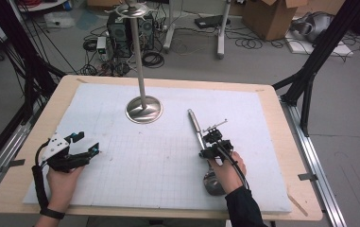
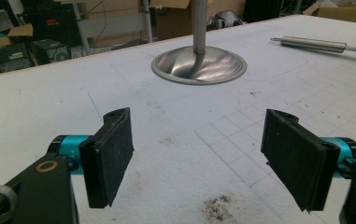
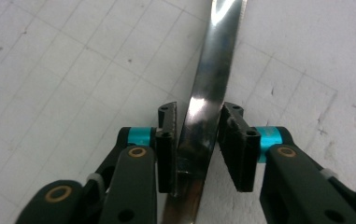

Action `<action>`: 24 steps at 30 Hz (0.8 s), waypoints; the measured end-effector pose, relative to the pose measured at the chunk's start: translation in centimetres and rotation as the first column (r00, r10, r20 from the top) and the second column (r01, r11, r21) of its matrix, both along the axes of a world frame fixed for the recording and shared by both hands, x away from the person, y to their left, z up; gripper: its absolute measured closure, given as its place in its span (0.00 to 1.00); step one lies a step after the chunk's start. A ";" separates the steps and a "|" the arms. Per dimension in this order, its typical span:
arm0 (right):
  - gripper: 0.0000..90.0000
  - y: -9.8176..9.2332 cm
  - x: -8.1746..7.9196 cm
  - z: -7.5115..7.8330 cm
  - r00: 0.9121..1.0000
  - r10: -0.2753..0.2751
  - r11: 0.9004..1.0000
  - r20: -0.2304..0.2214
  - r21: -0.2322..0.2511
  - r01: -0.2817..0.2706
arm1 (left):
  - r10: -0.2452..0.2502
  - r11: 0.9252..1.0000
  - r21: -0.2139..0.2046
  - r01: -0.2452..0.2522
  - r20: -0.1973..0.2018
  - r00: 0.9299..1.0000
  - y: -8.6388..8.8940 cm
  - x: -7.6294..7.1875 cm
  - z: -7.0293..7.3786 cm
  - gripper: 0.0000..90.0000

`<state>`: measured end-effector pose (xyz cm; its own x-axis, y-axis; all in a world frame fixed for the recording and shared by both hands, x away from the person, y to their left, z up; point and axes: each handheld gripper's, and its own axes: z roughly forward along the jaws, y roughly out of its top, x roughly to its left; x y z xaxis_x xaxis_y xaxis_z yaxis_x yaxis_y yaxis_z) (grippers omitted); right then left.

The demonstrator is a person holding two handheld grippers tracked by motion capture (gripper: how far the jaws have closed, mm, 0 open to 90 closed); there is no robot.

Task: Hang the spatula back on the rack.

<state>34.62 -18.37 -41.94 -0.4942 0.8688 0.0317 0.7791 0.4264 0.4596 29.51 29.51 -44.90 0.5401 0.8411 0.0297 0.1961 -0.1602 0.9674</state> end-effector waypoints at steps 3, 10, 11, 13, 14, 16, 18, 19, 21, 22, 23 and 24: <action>0.83 0.0 -0.1 0.0 1.000 0.022 1.000 0.009 0.010 -0.022 | 0.000 1.000 0.001 0.000 0.000 1.000 0.0 0.0 0.0 0.28; 0.84 0.1 -0.4 0.0 0.997 0.064 0.998 0.039 -0.008 -0.063 | 0.003 1.000 0.002 -0.003 0.001 1.000 0.0 0.0 0.0 0.28; 0.84 0.1 -0.5 0.0 0.997 0.067 0.998 0.037 -0.006 -0.067 | 0.003 1.000 0.003 -0.003 0.000 1.000 0.0 0.0 0.0 0.28; 0.84 0.0 -0.5 0.0 0.996 0.076 0.997 0.044 -0.003 -0.075 | 0.003 1.000 0.003 -0.003 0.000 1.000 0.0 0.0 0.0 0.28; 0.84 0.0 -0.6 0.0 0.996 0.077 0.997 0.048 -0.002 -0.077 | 0.003 1.000 0.003 -0.003 0.000 1.000 0.0 0.0 0.0 0.28; 0.84 -0.1 -0.7 0.1 0.995 0.081 0.997 0.056 0.009 -0.081 | 0.004 1.000 0.003 -0.004 0.000 1.000 0.0 0.0 0.0 0.28; 0.84 -0.3 -0.8 0.2 0.994 0.077 0.997 0.071 0.020 -0.079 | 0.004 1.000 0.002 -0.004 -0.001 1.000 0.0 0.0 0.0 0.28; 0.84 -0.4 -0.9 0.3 0.993 0.085 0.996 0.083 0.022 -0.087 | 0.003 1.000 0.003 -0.003 0.000 1.000 0.0 0.0 0.0 0.28; 0.84 -0.7 -1.0 0.5 0.991 0.086 0.995 0.104 0.041 -0.091 | 0.003 1.000 0.003 -0.003 0.000 1.000 0.0 0.0 0.0 0.28; 0.84 -0.8 -1.2 0.7 0.990 0.084 0.995 0.114 0.048 -0.090 | 0.004 1.000 0.002 -0.004 0.000 1.000 0.0 0.0 0.0 0.28; 0.84 -1.1 -1.4 1.1 0.987 0.083 0.993 0.141 0.072 -0.093 | 0.004 1.000 0.001 -0.004 0.000 1.000 0.0 0.0 0.0 0.28; 0.84 -1.1 -1.4 1.1 0.987 0.083 0.993 0.141 0.072 -0.093 | 0.004 1.000 0.001 -0.004 0.000 1.000 0.0 0.0 0.0 0.28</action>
